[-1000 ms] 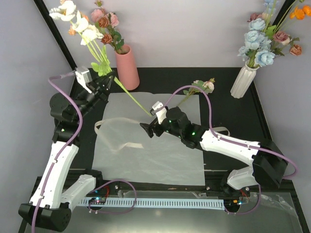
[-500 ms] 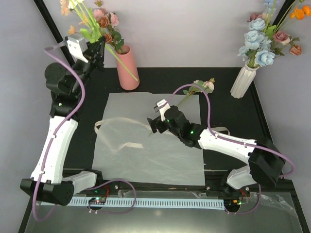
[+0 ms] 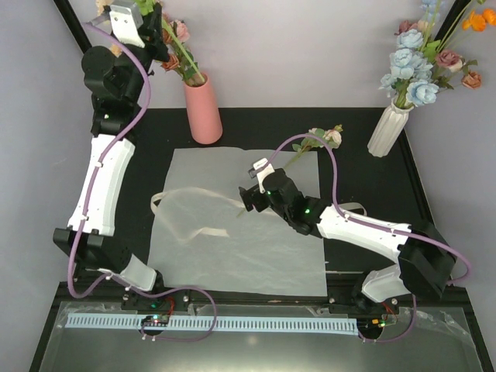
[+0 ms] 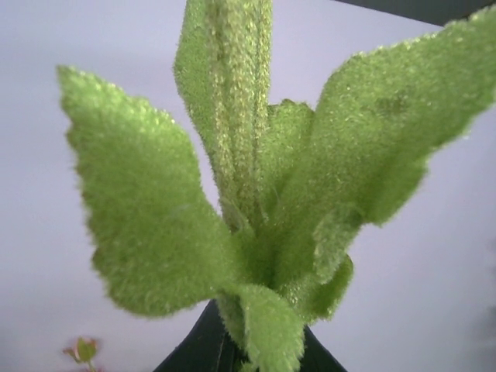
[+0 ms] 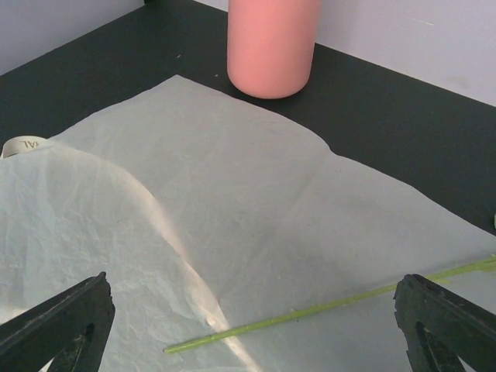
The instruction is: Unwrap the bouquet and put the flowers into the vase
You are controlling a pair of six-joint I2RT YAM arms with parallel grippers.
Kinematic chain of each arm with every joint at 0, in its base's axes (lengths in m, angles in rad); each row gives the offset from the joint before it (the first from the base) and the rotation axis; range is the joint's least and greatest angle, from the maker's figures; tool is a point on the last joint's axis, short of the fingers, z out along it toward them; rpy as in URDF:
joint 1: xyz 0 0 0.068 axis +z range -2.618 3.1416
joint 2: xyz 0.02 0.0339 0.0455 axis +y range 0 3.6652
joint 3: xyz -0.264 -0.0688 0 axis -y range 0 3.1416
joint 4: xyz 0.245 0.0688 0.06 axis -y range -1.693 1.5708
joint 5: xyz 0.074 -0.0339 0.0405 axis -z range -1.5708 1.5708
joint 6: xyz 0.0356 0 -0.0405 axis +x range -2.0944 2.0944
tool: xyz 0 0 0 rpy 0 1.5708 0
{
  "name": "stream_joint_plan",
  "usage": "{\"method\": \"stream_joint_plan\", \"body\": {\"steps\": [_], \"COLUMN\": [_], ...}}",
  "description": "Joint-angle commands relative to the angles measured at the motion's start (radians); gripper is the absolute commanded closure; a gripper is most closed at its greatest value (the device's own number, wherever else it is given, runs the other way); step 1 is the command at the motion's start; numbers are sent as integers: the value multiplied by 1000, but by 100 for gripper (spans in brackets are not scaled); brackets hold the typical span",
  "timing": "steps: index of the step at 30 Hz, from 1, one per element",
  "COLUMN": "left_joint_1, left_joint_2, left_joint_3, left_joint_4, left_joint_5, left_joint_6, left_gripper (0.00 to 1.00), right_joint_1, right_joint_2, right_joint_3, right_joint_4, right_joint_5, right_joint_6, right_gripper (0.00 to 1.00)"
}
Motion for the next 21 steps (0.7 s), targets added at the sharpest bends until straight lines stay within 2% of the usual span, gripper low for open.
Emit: {"method": "stream_joint_plan", "body": {"steps": [1, 6, 21], "left_joint_1": [3, 4, 7], "left_joint_2": [75, 163, 274], "left_joint_3": [152, 244, 222], "left_joint_4": [-4, -42, -88], "left_joint_5": [-56, -67, -91], "left_joint_6": [48, 62, 43], "left_gripper": [98, 98, 98], "right_joint_1": [-7, -7, -7], "right_joint_2": [-34, -37, -31], "right_joint_3": [12, 12, 14], "right_joint_4": [7, 6, 0], "right_joint_5": [28, 33, 37], "right_joint_6": [11, 11, 9], "right_gripper": [0, 0, 0]}}
